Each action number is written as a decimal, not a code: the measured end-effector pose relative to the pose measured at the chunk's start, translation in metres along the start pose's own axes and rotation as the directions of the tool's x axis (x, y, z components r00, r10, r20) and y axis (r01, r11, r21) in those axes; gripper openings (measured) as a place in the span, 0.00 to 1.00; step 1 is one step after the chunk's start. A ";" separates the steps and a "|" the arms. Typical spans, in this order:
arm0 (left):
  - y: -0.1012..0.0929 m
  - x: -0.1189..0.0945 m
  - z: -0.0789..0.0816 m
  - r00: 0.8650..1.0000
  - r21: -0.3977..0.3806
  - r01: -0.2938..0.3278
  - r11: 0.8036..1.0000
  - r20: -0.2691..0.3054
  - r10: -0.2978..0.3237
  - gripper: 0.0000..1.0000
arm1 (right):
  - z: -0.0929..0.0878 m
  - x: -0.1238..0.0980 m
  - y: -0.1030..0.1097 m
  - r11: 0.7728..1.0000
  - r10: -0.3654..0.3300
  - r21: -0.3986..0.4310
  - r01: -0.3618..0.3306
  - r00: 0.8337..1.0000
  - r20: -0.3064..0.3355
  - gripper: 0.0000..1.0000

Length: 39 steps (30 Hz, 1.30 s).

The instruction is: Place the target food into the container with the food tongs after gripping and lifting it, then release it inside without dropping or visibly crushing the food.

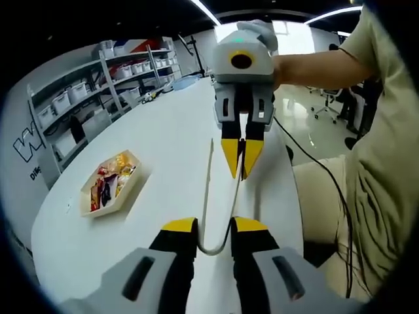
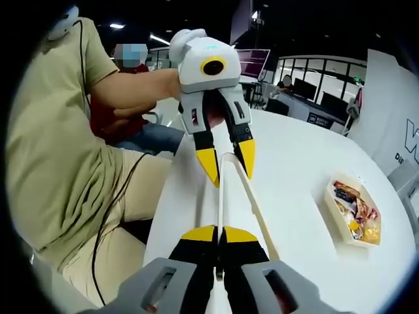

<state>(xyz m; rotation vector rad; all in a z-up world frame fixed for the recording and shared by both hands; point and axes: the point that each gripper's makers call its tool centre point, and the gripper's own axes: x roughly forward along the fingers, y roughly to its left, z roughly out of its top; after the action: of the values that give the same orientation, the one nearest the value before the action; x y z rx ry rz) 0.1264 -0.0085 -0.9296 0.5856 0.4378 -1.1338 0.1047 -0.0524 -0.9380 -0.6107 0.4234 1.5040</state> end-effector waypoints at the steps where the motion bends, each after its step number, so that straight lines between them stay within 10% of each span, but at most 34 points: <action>1: 0.000 0.000 0.000 1.000 0.000 0.001 1.000 -0.001 -0.001 0.18 | 0.000 0.000 0.000 1.000 -0.001 -0.002 0.001 1.000 -0.001 0.00; 39: 0.013 0.019 -0.006 1.000 -0.054 0.009 0.999 -0.019 -0.011 0.19 | -0.015 0.007 -0.017 1.000 0.003 0.026 -0.002 0.999 -0.043 0.00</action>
<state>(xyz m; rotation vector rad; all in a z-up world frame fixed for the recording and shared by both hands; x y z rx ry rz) 0.1456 -0.0141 -0.9426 0.5485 0.4867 -1.1234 0.1232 -0.0551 -0.9525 -0.6231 0.4763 1.4879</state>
